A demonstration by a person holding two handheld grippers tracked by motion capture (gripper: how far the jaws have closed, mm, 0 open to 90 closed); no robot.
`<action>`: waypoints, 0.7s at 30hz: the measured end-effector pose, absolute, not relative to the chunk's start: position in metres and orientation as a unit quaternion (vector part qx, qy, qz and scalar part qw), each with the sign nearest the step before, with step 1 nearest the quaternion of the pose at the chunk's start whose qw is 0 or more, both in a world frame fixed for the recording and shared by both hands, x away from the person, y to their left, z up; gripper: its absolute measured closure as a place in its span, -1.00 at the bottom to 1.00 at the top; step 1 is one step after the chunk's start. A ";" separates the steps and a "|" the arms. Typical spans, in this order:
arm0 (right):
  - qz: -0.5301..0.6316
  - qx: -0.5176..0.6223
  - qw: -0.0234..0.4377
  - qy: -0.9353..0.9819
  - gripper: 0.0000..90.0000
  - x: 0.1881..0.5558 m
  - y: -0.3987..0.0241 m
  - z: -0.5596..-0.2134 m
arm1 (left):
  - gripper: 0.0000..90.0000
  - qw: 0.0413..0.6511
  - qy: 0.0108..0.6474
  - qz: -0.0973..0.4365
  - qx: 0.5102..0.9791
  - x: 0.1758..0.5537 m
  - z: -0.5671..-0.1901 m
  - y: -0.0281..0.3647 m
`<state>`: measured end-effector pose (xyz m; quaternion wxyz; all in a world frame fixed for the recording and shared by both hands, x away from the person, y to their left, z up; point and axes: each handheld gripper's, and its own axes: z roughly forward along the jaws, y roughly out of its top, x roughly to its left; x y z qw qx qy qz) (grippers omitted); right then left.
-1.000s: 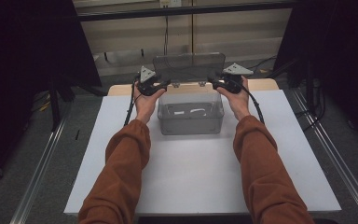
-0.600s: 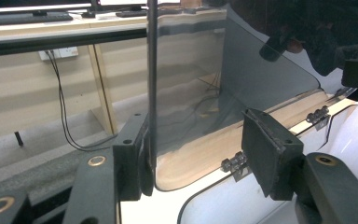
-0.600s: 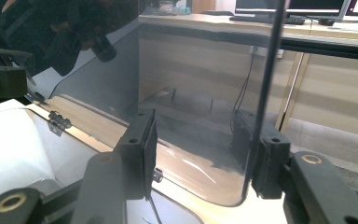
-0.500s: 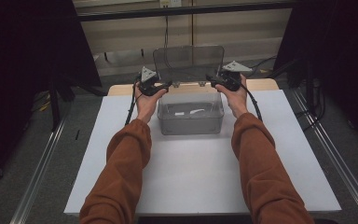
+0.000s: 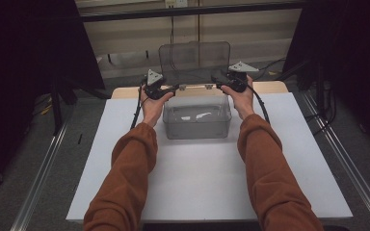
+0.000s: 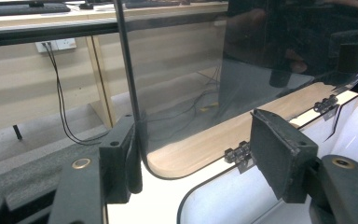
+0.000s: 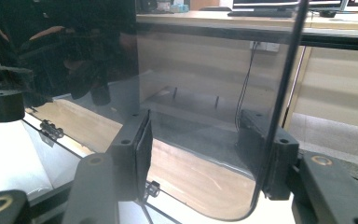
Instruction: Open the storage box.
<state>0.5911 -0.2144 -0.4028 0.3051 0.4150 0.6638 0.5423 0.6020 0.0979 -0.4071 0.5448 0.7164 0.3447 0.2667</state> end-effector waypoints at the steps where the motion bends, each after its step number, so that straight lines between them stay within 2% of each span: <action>1: 0.543 0.415 0.304 0.664 -0.04 0.592 -0.214 -0.403 | -0.18 0.545 0.348 0.267 0.714 0.602 -0.408 0.097; 15: 0.543 0.424 0.290 0.665 -0.09 0.593 -0.213 -0.410 | -0.22 0.535 0.341 0.267 0.725 0.603 -0.409 0.097; 21: 0.542 0.426 0.288 0.664 -0.18 0.593 -0.211 -0.411 | -0.23 0.533 0.344 0.264 0.727 0.604 -0.411 0.097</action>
